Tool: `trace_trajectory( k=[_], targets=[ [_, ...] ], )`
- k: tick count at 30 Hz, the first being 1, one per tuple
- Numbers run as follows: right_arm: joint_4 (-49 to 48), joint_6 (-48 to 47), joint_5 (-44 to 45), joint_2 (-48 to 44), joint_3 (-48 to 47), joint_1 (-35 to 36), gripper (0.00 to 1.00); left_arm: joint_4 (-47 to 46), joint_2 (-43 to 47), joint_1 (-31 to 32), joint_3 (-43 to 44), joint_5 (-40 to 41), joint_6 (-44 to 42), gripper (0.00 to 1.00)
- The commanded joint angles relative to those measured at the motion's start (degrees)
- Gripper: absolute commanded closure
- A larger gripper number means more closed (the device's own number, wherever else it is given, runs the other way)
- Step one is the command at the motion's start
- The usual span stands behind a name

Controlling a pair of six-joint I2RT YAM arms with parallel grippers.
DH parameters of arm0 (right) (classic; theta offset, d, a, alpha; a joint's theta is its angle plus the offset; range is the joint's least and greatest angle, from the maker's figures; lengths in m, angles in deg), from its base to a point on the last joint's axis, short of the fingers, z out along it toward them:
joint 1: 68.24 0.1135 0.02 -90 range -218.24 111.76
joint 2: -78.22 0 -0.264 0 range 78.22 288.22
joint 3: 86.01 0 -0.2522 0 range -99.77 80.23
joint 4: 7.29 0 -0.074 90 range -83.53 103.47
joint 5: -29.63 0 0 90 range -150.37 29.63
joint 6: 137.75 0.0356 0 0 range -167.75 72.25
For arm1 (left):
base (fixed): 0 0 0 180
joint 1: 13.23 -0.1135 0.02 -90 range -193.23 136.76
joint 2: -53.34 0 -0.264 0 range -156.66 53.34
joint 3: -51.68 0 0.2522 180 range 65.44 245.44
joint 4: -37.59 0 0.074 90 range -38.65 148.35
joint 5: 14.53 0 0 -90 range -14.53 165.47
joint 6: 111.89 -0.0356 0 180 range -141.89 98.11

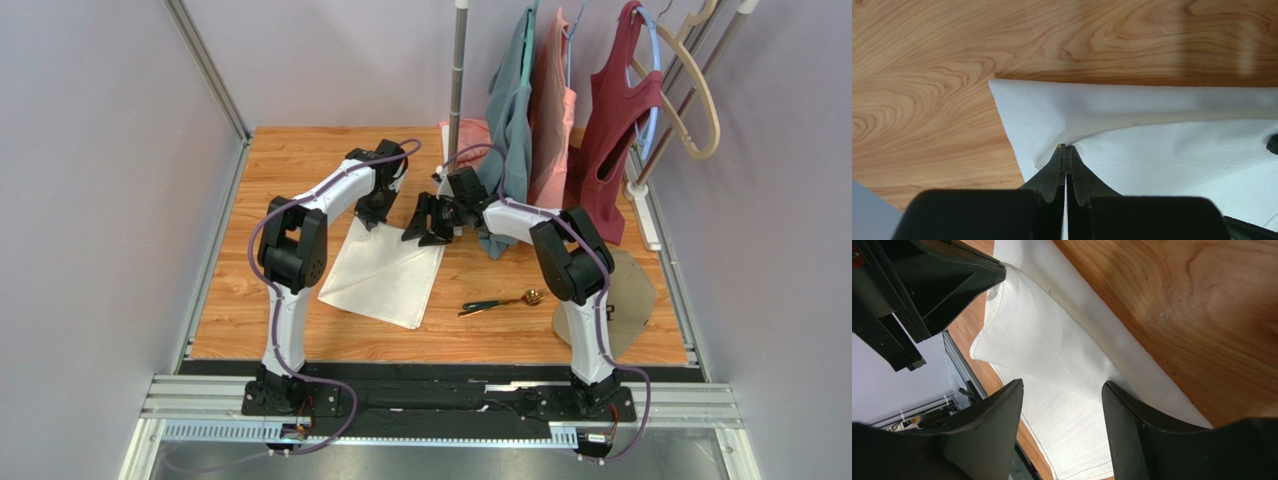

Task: Fold the napkin into a case and place the utensils inside
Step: Fold the top corner of the square-folded napkin at the center of the board.

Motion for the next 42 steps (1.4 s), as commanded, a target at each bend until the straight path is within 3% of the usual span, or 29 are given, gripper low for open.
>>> trace_trajectory(
  k=[1, 29, 33, 37, 42],
  targets=[
    [-0.81, -1.07, -0.75, 1.05, -2.55, -0.57, 0.37, 0.60, -0.86, -0.41, 3.12, 1.43, -0.81, 1.00],
    [-0.11, -0.71, -1.28, 4.13, -5.98, -1.19, 0.36, 2.18, -2.00, -1.90, 5.06, 1.96, 1.74, 0.99],
    [-0.02, -0.80, -1.71, 4.65, -6.51, -1.27, 0.37, 3.93, -1.04, -2.08, 6.02, 4.68, 3.67, 0.87],
    [0.68, -1.15, -2.33, 4.74, -7.30, -1.28, 0.36, 4.99, 4.40, -2.52, 3.31, 7.67, 6.30, 0.48],
    [1.04, -1.41, -3.64, 4.92, -9.05, -1.19, 0.36, 1.39, 19.15, -5.68, -11.15, 1.53, 11.31, 0.38]
  ],
)
